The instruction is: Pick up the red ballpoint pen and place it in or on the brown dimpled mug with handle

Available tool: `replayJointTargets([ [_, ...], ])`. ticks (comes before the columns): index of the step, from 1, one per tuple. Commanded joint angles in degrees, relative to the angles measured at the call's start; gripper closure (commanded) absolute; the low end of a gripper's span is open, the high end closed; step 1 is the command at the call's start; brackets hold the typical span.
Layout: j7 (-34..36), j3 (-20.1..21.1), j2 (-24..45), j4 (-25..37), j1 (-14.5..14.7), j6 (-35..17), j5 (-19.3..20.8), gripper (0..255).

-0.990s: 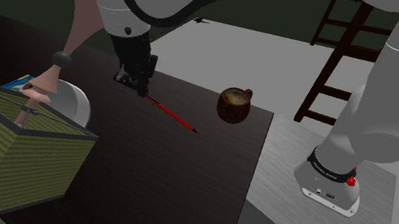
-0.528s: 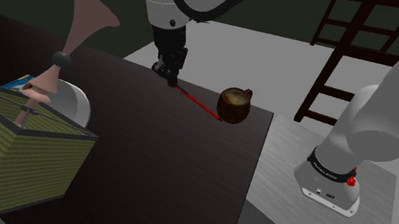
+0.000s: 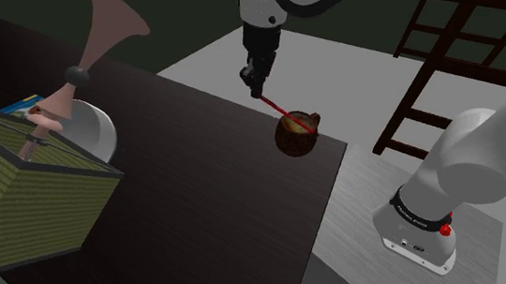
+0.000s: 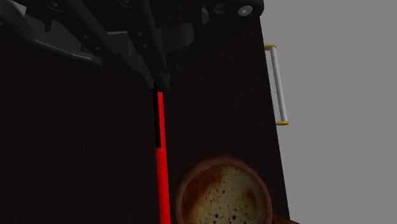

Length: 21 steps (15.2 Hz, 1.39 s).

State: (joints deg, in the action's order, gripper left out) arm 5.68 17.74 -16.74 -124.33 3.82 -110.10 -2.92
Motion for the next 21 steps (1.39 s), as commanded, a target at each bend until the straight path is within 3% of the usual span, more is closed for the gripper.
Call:
replayJointTargets([
  [1,-3.34,-2.23,-3.32,-2.71,-0.77,0.53,-0.42,255],
  [6,-9.83,-7.02,-9.22,-7.97,-2.46,1.21,-0.02,255],
  [21,-9.34,-6.18,-6.36,-17.46,-2.35,-11.11,-0.1,255],
])
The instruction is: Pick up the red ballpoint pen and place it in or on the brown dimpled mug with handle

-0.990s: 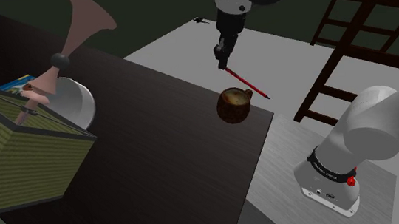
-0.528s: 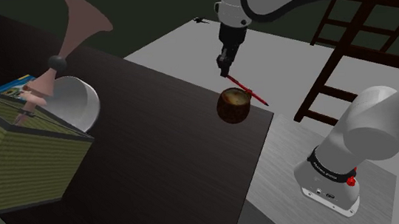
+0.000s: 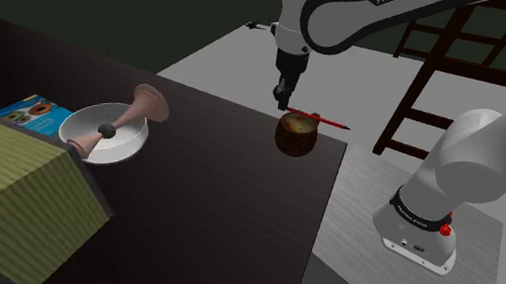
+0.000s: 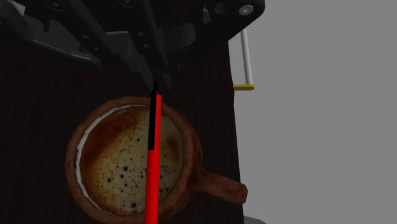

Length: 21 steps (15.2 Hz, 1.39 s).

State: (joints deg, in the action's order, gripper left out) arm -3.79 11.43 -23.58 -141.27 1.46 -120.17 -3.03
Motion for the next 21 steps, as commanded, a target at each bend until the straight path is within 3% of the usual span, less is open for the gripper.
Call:
replayJointTargets([
  [1,0.13,0.13,0.47,-0.53,0.01,-1.04,0.01,255],
  [8,0.13,0.13,0.49,-0.52,0.01,-1.04,0.01,255],
  [9,0.13,0.13,0.48,-0.52,0.01,-1.04,0.01,0],
  [14,0.13,0.13,0.48,-0.52,0.01,-1.04,0.01,0],
  [18,-0.08,-0.34,-2.04,4.82,0.1,6.81,-0.09,0],
  [21,-0.08,-0.34,-2.04,4.82,0.1,6.81,-0.09,0],
])
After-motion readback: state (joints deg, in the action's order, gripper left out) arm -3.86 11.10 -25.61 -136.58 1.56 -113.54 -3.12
